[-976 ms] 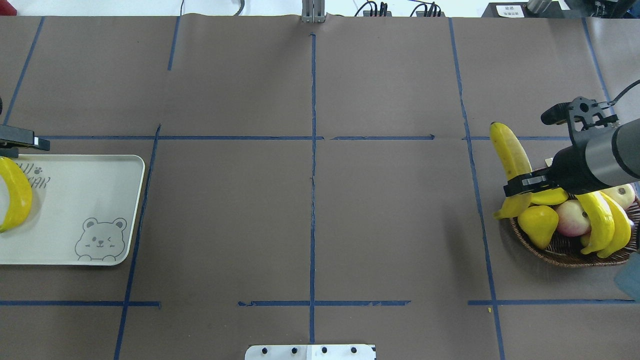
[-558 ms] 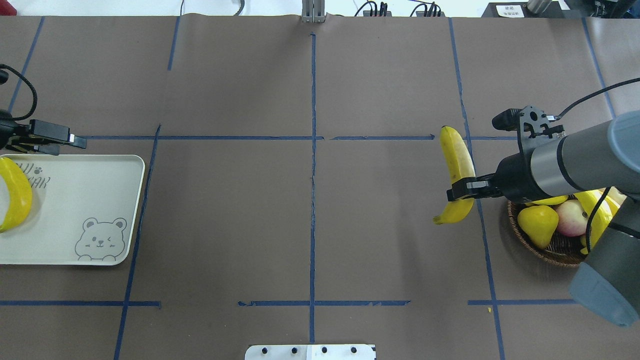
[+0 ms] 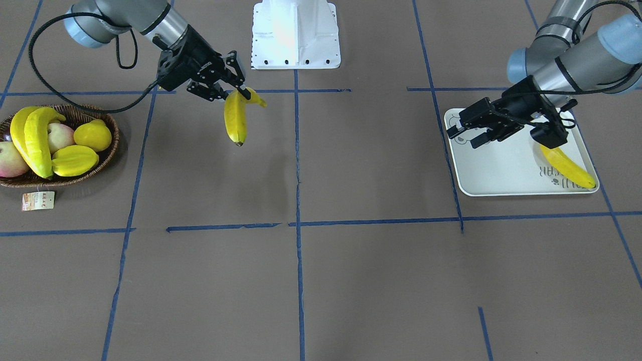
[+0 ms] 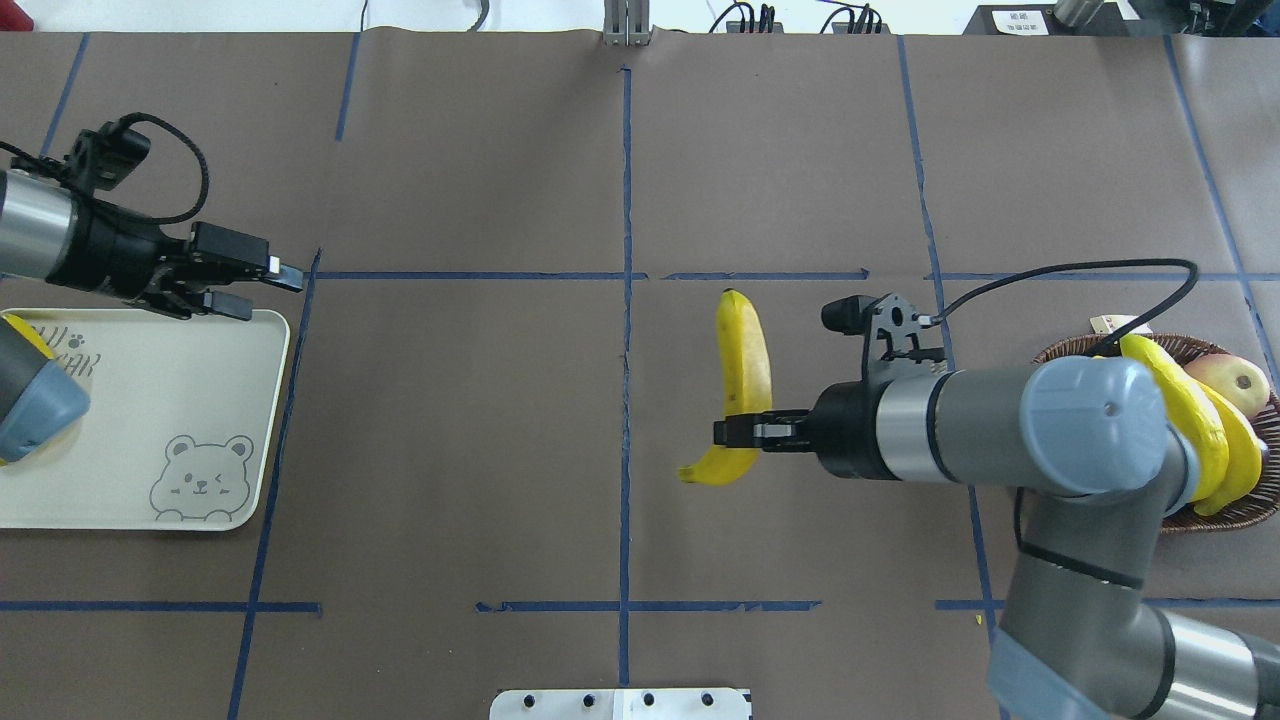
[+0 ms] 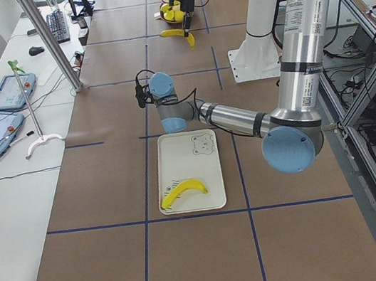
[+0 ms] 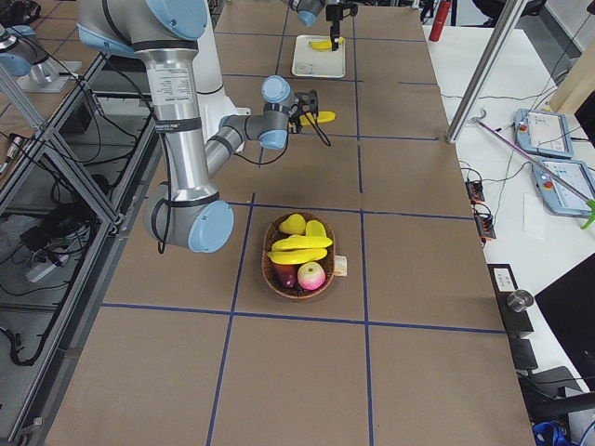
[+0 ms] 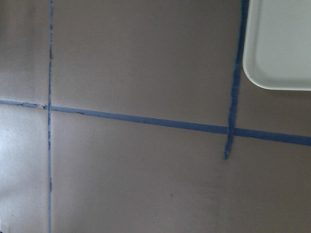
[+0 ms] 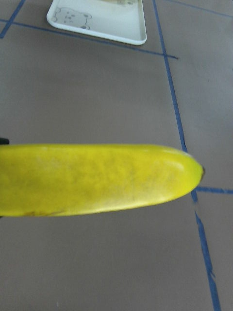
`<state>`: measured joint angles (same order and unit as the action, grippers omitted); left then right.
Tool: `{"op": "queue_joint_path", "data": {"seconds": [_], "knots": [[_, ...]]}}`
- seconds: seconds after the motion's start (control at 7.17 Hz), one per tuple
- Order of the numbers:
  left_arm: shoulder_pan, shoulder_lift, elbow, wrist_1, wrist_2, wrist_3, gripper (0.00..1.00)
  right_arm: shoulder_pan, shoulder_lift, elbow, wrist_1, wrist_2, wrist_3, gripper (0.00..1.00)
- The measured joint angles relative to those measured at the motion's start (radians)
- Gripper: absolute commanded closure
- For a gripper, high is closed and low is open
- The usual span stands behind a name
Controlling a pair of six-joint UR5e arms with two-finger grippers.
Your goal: Transfer all bananas from basket to plate
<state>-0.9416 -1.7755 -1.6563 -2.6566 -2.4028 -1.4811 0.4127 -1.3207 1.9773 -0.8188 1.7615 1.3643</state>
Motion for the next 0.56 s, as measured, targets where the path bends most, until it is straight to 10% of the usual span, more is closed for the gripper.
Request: {"op": "queue_joint_path", "data": {"seconds": [0.56], "knots": [[0.136,-0.163,-0.035,0.012,0.08,-0.197,0.0,-0.088,0.166,-0.103,0.015,-0.083,0.022,0.9]]}}
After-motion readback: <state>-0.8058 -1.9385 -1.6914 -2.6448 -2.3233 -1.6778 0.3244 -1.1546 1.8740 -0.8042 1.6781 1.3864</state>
